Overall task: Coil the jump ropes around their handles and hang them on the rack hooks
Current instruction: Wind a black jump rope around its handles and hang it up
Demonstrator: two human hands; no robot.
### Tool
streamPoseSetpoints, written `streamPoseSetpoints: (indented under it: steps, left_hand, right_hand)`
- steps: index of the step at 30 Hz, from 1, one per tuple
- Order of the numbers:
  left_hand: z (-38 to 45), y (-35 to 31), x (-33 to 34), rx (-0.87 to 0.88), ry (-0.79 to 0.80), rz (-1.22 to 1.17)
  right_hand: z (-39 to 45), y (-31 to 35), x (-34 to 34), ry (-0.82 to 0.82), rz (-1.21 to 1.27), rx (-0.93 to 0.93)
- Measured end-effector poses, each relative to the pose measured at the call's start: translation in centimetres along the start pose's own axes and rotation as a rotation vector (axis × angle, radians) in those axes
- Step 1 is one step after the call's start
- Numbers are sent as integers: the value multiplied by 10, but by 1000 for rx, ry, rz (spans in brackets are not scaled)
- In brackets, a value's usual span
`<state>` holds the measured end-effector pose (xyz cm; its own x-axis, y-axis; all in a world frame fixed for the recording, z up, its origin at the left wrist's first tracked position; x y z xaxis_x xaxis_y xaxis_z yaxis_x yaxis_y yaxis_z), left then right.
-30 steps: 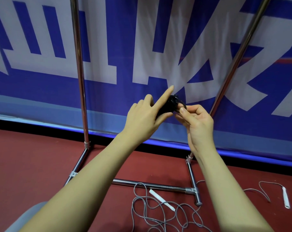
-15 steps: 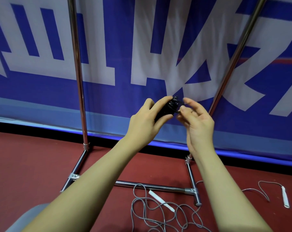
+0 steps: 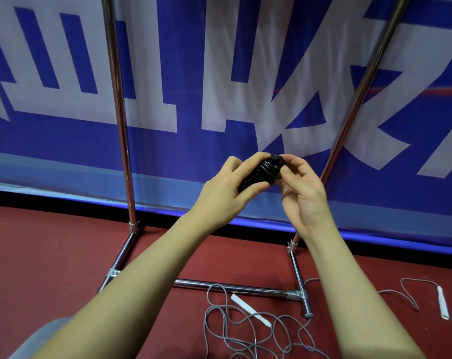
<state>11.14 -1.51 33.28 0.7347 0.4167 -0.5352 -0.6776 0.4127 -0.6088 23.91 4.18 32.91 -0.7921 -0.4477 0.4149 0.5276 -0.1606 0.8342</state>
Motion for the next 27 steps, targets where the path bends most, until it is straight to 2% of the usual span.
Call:
streamPoseSetpoints:
  steps: [4, 8, 10, 15, 21, 24, 27]
  left_hand:
    - [-1, -8, -3, 64, -68, 110]
    - [-4, -15, -17, 152, -310, 179]
    - [-4, -13, -20, 155, -367, 196]
    - [-4, -14, -13, 217, -316, 303]
    - [-4, -15, -13, 292, -400, 379]
    - [-4, -13, -12, 294, -374, 333]
    - [-4, -11, -11, 287, -338, 292]
  right_hand:
    - [-2, -2, -2, -20, -34, -11]
    - [-5, -1, -6, -150, -256, -23]
    - [-7, 1, -5, -188, -259, -26]
    - [-9, 0, -8, -263, -91, 30]
    - [-9, -6, -5, -258, -166, 67]
    - [-8, -14, 4, -176, -94, 119]
    - [-8, -14, 4, -199, -76, 106]
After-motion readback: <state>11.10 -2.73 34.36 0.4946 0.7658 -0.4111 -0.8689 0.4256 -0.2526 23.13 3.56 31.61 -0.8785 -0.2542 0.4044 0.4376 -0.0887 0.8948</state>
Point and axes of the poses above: each hand's wrist, its own z-axis towards the middle knuckle, its own x-axis out of the palm, y = z × x, the point moved 8 cm from there along z, towards the middle knuckle, and after that the axes turned 2 degrees about -z, right-handed, at the moved point
